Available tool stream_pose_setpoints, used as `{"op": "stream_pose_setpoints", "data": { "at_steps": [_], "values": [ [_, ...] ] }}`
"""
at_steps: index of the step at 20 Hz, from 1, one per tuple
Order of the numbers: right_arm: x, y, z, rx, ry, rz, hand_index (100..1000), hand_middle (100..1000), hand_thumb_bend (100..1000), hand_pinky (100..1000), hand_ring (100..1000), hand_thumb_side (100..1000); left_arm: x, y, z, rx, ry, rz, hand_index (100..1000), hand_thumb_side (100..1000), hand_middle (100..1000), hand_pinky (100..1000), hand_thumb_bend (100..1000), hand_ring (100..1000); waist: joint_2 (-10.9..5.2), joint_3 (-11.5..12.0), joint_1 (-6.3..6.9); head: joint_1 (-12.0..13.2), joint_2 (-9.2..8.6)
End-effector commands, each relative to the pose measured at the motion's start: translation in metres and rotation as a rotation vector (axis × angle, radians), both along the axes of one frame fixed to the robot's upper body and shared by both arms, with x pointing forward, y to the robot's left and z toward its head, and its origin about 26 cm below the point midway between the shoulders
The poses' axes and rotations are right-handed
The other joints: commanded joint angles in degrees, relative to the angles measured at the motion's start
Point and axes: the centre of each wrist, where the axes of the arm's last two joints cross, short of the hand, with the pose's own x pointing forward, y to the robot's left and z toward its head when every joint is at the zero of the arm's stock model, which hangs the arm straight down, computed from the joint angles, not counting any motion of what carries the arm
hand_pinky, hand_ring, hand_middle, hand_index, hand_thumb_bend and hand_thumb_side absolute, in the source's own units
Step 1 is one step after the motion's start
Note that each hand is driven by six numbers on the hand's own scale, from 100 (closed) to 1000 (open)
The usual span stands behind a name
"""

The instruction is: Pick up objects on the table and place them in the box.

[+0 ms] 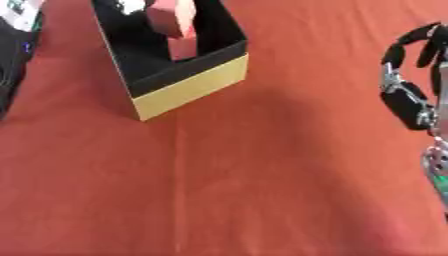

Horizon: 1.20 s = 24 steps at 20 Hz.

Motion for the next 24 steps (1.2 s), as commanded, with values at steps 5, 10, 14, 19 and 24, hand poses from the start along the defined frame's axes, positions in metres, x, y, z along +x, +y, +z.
{"op": "stream_pose_setpoints", "data": {
  "at_steps": [5, 10, 14, 19, 24],
  "values": [
    [-0.003, -0.004, 0.006, -0.013, -0.017, -0.012, 512, 283, 100, 106, 153, 100, -0.009, 0.037, 0.036, -0.049, -0.062, 0.059, 962, 231, 919, 718, 168, 894, -1.62, 0.83, 0.17, -0.9, 0.29],
    [-0.004, -0.005, 0.004, -0.016, -0.013, -0.023, 512, 283, 100, 106, 153, 100, -0.009, 0.078, 0.042, -0.019, -0.055, 0.184, 952, 124, 910, 731, 324, 903, -1.85, 1.36, 0.13, -1.39, 0.29],
    [-0.004, -0.006, 0.004, -0.018, -0.011, -0.026, 513, 283, 100, 105, 152, 100, -0.006, 0.109, 0.041, 0.045, -0.03, 0.296, 952, 186, 912, 745, 465, 914, -1.86, 1.66, 0.01, -1.49, 0.29],
    [-0.005, -0.006, 0.003, -0.016, -0.01, -0.029, 513, 283, 100, 104, 151, 100, 0.0, 0.138, 0.03, 0.1, 0.014, 0.413, 945, 232, 906, 735, 479, 904, -1.66, 1.87, -0.13, -1.1, 0.29],
    [-0.004, -0.005, 0.003, -0.013, -0.011, -0.029, 513, 282, 100, 104, 150, 100, 0.008, 0.155, 0.015, 0.096, 0.062, 0.502, 936, 242, 895, 733, 462, 901, -1.42, 1.76, -0.31, 0.22, 0.29]
  ]
}}
